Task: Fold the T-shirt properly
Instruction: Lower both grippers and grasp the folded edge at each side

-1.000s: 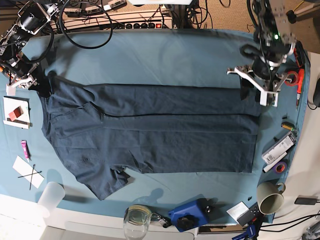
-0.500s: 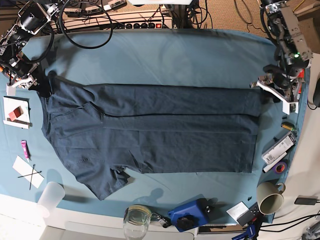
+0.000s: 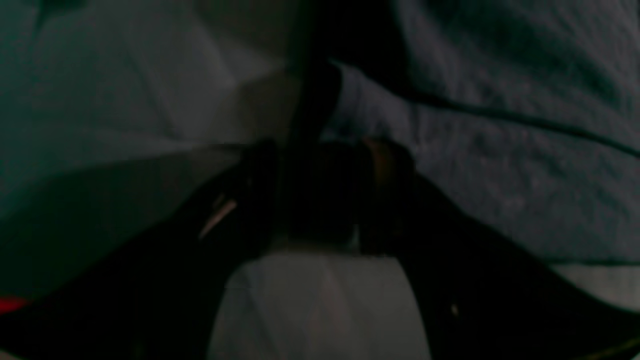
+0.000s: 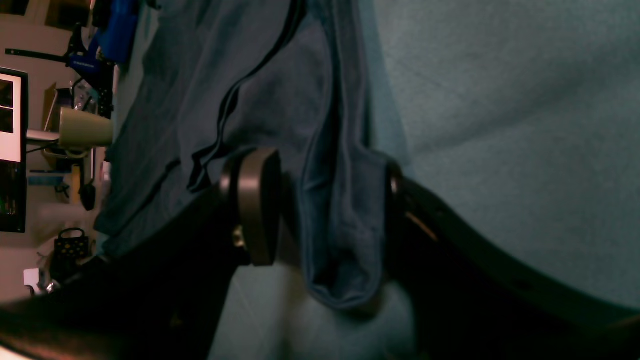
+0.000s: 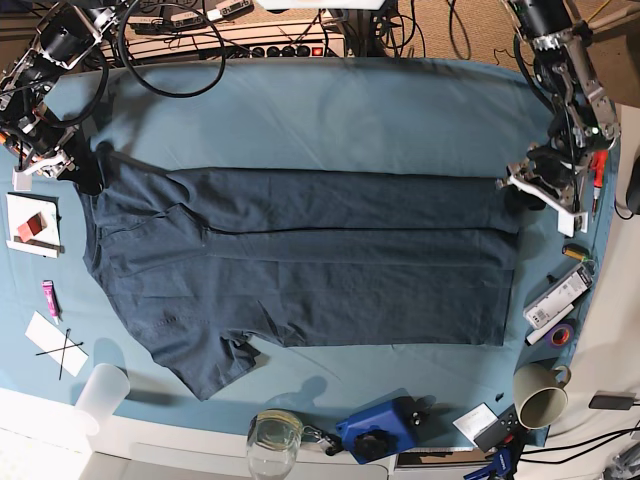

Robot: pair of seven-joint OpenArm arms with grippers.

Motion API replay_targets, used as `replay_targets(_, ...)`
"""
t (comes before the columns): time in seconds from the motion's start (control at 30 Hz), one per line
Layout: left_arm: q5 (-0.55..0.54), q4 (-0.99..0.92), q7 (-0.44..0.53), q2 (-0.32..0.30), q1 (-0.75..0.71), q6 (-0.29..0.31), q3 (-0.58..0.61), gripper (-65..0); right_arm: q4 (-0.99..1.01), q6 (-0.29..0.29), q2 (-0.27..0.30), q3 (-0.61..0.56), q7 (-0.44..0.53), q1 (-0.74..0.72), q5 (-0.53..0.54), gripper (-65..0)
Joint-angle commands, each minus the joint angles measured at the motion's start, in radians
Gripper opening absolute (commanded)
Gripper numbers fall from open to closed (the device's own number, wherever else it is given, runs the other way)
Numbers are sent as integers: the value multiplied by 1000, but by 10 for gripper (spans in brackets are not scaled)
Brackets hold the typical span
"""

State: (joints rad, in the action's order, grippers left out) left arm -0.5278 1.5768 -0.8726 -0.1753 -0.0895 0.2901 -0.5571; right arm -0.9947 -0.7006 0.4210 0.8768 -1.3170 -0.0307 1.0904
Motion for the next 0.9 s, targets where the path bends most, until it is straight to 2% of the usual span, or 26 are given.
replay_targets(0.0,10,-9,-53,-8,11,0,0,-381,-9,2,19,-1,-19,-5,-14,-374)
replay_targets(0.23,-54,-29,-158,-8,26,0,0,-381,-9,2,20,-6,-18,-6,-13,-375)
replay_targets(0.37,-79,-29,-228,-7,23,0,1,-389,-9,2,20,-76,-10,-6,-14,-375)
replay_targets(0.43,-69,-29,-214,-8,23,0,2,-420,-9,2,20,-132,31,-6,-14,-375)
replay_targets(0.57,-68,-29,-204,-8,23,-1,2,-535,-9,2,19,-216,113,-14,-15,-376)
replay_targets(0.6,-68,-29,-204,-8,23,-1,2,-566,-9,2,19,-226,108,-22,-18,-388)
replay_targets(0.7,-68,-29,-204,-8,23,-1,1,-642,-9,2,20,-230,90,-43,-18,-491)
replay_targets(0.87,-68,-29,-221,-8,24,-1,1,-650,-10,2,23,-227,60,-66,-18,-650)
